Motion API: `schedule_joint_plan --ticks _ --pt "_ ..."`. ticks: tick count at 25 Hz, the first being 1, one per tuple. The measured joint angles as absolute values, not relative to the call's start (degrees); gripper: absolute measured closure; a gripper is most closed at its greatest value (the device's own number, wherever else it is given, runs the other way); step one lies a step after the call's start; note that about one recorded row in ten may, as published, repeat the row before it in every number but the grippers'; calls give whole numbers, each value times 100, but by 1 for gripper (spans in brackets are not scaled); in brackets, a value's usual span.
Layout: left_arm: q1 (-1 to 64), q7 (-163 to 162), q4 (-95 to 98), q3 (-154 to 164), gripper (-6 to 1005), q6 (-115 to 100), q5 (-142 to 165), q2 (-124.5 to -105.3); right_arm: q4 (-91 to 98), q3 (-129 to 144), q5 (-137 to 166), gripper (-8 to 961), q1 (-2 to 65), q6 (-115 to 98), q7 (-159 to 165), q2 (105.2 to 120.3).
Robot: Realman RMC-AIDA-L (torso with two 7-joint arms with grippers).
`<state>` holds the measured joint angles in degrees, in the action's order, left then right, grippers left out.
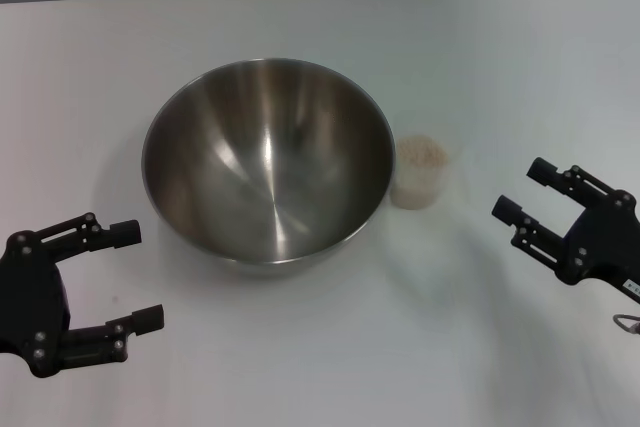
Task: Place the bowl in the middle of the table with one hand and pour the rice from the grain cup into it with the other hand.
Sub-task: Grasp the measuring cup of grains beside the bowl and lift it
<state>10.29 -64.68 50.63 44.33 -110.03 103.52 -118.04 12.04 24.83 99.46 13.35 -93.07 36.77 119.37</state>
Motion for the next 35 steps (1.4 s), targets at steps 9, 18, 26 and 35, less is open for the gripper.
schedule_joint_plan --ticks 9,18,26,35 --pt "1028 -6469 5063 4442 172 -11004 10344 -11804 1067 2391 9953 288 1375 -9064 3497 11937" --pt "1028 -6469 5054 4462 172 -11011 10343 -11807 900 2235 9953 288 1528 -8682 3471 11943" --pt "1076 -6469 5039 4465 172 -11008 10333 -11818 696 2233 9952 288 1808 -8142 3415 11951" --pt "1158 -6469 4992 4443 172 -10975 10338 -11821 654 1938 9949 288 1897 -7931 3388 11951"
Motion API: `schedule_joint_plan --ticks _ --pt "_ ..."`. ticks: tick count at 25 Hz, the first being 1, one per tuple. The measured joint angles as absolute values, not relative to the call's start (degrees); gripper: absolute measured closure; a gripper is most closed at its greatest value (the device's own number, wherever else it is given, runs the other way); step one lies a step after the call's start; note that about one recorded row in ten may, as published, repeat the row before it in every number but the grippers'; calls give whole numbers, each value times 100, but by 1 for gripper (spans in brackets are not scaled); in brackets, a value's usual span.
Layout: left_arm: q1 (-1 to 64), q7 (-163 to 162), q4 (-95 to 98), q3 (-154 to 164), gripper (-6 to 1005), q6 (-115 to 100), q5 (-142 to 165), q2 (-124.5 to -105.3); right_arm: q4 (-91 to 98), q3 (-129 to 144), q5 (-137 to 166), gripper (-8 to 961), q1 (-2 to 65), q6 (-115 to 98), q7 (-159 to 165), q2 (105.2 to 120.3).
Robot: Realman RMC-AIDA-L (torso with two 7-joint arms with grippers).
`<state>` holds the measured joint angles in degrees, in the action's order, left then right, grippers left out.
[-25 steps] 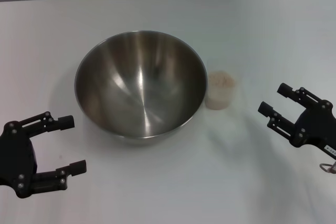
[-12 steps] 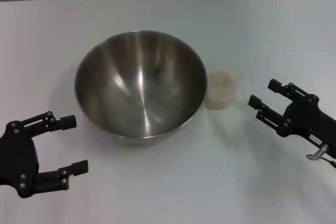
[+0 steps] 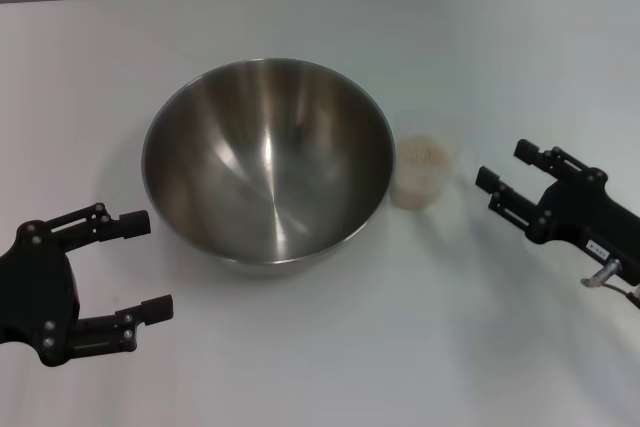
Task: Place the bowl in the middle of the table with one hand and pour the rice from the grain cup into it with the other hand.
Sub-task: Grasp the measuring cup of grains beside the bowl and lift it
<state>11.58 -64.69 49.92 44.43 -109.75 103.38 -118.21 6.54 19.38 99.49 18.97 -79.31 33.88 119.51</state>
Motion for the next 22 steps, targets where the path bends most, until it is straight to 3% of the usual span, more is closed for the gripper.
schedule_joint_plan --ticks 22 --pt "1299 -6469 4983 4424 172 -10916 10319 -11821 580 1804 9949 294 2114 -7494 3405 11956"
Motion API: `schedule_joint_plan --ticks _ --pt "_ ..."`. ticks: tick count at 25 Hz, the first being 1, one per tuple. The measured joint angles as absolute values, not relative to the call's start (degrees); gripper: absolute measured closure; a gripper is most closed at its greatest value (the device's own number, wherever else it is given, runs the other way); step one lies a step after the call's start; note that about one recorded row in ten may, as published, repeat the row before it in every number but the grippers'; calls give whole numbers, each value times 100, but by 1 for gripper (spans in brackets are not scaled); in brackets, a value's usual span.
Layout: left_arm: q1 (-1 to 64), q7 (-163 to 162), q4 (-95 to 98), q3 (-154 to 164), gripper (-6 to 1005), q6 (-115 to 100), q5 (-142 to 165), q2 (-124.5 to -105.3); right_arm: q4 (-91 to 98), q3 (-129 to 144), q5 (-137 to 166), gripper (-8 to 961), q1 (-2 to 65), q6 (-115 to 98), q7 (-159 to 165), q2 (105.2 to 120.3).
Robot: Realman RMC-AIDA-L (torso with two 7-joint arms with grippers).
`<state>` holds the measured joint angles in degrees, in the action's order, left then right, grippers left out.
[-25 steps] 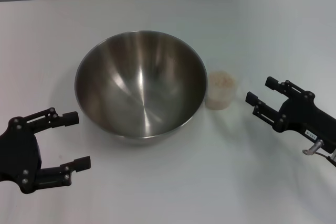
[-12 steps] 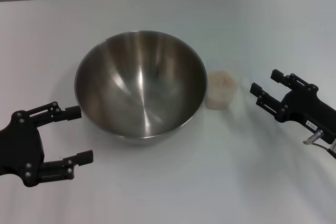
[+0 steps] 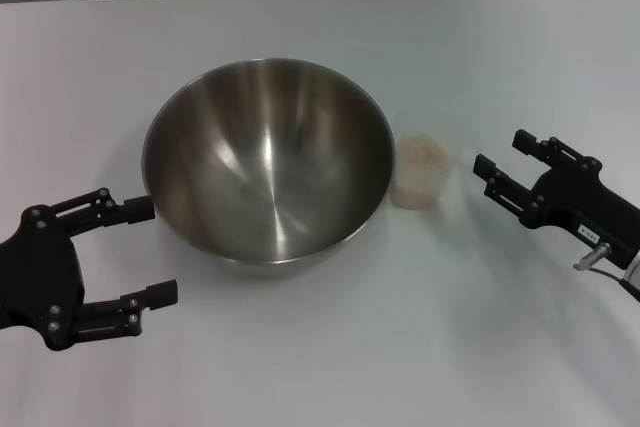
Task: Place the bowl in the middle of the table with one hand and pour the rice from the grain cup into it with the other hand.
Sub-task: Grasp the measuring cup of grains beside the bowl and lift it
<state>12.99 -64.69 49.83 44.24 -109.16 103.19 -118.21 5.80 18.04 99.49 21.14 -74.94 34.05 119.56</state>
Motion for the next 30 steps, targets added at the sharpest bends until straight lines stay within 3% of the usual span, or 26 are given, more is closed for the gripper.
schedule_joint_plan --ticks 30 --pt "1301 -6469 4983 4420 172 -10872 10344 -11821 415 1784 9521 316 2326 -7140 3445 11952"
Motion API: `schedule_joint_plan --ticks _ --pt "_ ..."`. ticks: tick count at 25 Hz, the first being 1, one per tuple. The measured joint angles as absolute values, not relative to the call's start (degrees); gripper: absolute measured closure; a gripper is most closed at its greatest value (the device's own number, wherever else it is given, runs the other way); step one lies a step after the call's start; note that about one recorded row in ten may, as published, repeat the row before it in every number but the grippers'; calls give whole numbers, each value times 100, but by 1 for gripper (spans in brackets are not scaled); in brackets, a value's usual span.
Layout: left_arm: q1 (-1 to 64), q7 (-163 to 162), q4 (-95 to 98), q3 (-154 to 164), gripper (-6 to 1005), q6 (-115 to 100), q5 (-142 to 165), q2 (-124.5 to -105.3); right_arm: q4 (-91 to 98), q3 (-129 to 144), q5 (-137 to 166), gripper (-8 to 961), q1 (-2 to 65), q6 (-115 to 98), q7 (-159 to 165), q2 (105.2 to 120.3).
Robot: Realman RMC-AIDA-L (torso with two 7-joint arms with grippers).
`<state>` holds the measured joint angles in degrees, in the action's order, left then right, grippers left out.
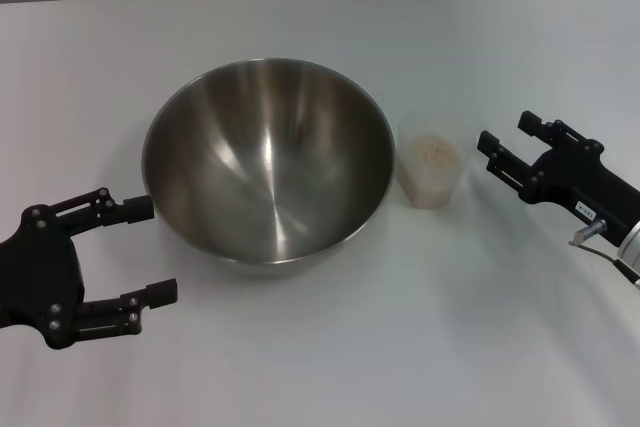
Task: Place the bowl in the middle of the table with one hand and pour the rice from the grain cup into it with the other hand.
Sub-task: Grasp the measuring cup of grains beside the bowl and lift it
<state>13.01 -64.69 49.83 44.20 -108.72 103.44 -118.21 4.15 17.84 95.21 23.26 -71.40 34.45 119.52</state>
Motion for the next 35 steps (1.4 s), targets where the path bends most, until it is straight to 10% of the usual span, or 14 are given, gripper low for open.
schedule_joint_plan --ticks 35 --pt "1357 -6469 4922 4421 172 -10859 10309 -11830 342 1814 9518 341 2614 -6782 3403 11944"
